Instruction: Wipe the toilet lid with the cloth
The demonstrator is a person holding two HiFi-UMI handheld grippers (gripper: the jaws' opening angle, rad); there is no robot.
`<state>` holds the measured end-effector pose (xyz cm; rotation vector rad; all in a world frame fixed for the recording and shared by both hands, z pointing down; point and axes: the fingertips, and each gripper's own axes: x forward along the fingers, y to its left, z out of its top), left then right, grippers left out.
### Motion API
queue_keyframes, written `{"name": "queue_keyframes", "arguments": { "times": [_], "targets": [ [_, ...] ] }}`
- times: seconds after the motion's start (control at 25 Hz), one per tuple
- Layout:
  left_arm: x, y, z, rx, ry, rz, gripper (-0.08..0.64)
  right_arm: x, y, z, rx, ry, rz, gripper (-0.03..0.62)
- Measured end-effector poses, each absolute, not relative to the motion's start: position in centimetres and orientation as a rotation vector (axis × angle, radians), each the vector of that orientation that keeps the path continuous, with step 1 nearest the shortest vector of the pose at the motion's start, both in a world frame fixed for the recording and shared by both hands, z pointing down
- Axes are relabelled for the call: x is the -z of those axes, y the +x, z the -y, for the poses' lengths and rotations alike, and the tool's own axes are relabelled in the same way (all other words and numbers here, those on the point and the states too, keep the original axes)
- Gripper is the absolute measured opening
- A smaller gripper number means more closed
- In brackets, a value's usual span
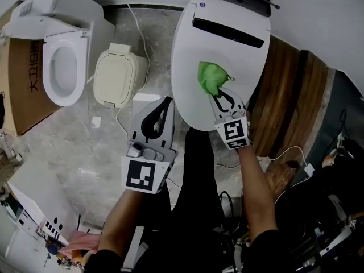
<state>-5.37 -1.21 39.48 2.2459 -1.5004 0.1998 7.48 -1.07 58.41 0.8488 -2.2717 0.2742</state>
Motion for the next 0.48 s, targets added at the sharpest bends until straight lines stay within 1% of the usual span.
{"name": "queue_keyframes", "arguments": {
  "times": [0.16,0.48],
  "targets": [
    [-39.3,-4.2,2.7,-0.196,2.226,1.534,0.009,-58.8,9.9,5.9,-0.253,0.880,2.234,0.094],
    [-40.4,-2.4,4.5,-0.209,2.176,1.593,0.009,-61.8,12.6,13.5,-0.191,0.845,2.183,0.094]
  ]
}}
